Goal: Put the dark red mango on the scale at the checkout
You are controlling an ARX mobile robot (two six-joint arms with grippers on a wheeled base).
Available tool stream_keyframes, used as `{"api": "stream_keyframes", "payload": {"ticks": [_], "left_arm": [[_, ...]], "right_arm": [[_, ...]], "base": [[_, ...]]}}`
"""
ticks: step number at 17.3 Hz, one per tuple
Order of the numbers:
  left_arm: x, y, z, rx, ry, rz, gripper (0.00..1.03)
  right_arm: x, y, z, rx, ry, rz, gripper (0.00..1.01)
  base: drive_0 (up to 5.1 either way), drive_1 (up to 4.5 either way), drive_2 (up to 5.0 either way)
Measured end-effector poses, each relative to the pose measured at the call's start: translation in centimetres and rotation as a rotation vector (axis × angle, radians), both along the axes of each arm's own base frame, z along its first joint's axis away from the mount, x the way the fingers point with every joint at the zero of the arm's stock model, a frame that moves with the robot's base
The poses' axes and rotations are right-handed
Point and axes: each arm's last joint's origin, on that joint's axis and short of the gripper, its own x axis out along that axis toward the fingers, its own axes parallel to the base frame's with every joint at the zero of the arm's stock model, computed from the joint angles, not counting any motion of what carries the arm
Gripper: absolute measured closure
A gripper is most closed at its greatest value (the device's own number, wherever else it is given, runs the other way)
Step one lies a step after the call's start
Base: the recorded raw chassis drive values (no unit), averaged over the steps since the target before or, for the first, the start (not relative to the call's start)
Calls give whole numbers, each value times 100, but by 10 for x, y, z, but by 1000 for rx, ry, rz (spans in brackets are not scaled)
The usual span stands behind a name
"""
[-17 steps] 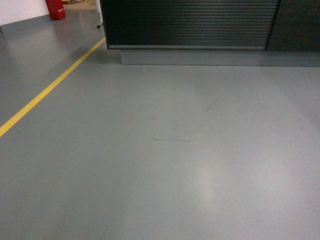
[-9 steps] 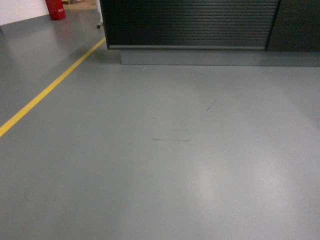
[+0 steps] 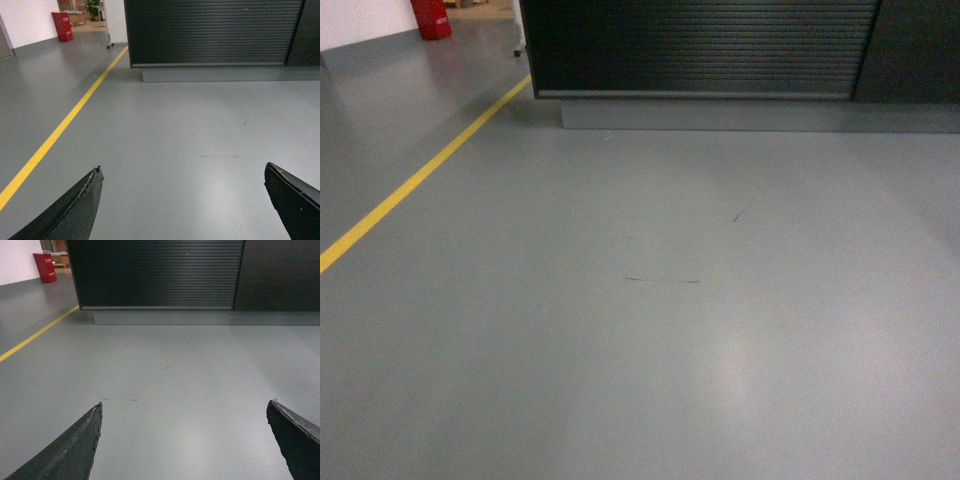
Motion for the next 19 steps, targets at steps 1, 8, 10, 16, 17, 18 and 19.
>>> {"api": "stream_keyframes", "payload": {"ticks": [1, 8, 10, 16, 17, 18, 19], "left_arm": [[0, 0, 0, 0, 0, 0, 5], [0, 0, 0, 0, 0, 0, 5], [0, 0, 0, 0, 0, 0, 5], [0, 0, 0, 0, 2, 0, 5], [0, 0, 0, 0, -2, 0, 5], [0, 0, 0, 0, -3, -1, 5], [0, 0, 0, 0, 0, -2, 5]], "right_arm": [[0, 0, 0, 0, 0, 0, 3], [0, 0, 0, 0, 0, 0, 3], [0, 0, 0, 0, 0, 0, 3], [0, 0, 0, 0, -1, 0, 3], [0, 0, 0, 0, 0, 0, 3], [0, 0, 0, 0, 3, 0, 3], [0, 0, 0, 0, 2, 0, 3]], "base": [[0, 0, 0], [0, 0, 0], [0, 0, 0], [0, 0, 0], [0, 0, 0], [0, 0, 0], [0, 0, 0]]}}
